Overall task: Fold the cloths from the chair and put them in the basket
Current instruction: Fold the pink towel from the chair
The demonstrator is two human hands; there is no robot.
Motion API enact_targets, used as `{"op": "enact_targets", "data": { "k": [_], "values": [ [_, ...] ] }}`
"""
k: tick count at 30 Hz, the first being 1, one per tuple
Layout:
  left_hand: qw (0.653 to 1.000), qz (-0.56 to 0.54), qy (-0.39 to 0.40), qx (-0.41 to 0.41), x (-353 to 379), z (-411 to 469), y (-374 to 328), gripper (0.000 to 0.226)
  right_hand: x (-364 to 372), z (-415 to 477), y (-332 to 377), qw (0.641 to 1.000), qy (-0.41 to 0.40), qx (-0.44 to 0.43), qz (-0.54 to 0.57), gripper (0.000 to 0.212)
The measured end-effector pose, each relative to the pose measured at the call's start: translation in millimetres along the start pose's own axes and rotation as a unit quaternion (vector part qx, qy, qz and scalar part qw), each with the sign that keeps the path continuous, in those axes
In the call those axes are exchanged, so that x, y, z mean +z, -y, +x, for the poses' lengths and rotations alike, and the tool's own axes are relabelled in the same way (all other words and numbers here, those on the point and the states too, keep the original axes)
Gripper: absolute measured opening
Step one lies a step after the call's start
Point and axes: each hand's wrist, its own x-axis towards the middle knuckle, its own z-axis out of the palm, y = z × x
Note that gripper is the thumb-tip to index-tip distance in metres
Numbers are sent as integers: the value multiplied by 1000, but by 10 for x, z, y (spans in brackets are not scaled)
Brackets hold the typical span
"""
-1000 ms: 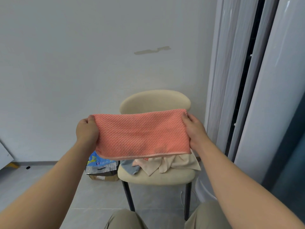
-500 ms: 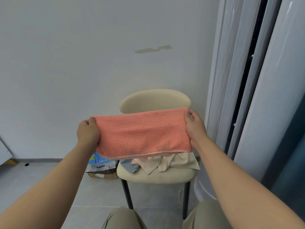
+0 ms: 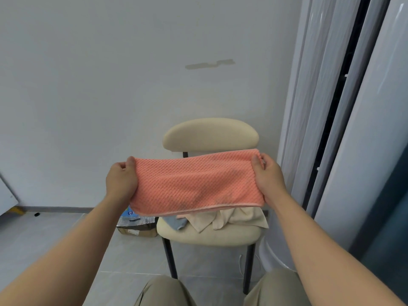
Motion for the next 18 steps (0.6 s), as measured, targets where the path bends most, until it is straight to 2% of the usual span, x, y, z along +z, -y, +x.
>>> {"op": "enact_targets", "data": {
  "k": [4,8,11,13,16,18],
  "values": [
    [997,-14,50,-48,48,-102,25,63,-13,-6,-137,999,10,21,-50,18],
    [988,65,108,-85,236,-156,109,40,58,-34,-354,992,22,65,-102,18],
    [989,59,113,-80,384,-221,126,20,102,-84,-375,988,34,76,-129,21],
    [988,52,136,-58,431,-319,96,20,104,-137,-383,983,45,78,-157,29],
    [978,84,187,39,468,-462,71,17,134,-228,-332,984,52,48,-163,35],
    [970,86,214,79,516,-515,75,29,186,-281,-315,985,58,25,-162,36]
  ]
}}
